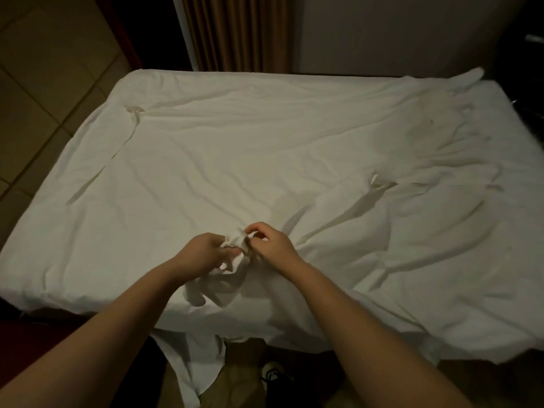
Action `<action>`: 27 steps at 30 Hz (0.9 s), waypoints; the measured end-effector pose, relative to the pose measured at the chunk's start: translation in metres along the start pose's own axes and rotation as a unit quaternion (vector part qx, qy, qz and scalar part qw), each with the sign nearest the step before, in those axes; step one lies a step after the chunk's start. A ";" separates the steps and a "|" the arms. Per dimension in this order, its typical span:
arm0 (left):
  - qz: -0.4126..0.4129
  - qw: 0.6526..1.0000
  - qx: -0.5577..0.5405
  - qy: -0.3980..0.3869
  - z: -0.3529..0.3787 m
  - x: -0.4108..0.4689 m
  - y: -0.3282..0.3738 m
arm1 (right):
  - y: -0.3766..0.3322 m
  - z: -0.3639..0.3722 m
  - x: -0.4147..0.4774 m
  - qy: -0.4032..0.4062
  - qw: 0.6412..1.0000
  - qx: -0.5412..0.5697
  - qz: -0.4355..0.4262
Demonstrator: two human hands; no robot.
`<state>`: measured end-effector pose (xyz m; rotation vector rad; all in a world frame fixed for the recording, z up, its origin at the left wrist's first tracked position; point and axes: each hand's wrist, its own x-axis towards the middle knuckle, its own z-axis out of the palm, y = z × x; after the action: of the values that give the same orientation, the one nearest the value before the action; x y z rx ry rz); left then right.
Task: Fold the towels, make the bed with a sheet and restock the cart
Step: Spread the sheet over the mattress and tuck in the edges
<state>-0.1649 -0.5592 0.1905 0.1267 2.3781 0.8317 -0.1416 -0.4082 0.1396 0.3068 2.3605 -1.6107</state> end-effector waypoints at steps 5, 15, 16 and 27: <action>0.077 0.997 -0.009 -0.018 0.004 0.000 0.028 | 0.030 -0.035 0.035 0.058 0.978 -0.027 0.198; 0.091 0.994 -0.064 0.006 -0.016 0.011 0.060 | 0.077 -0.094 0.093 0.120 0.893 0.155 0.406; 0.075 0.993 -0.090 0.025 -0.018 0.014 0.058 | 0.070 -0.101 0.095 0.131 0.904 0.149 0.378; -0.081 0.944 -0.228 0.223 -0.075 0.015 -0.034 | -0.198 -0.057 0.257 0.064 0.993 0.079 0.058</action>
<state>-0.2173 -0.6226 0.2088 -0.4882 2.4739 1.4199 -0.4526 -0.4200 0.2473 0.5832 2.2620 -1.7730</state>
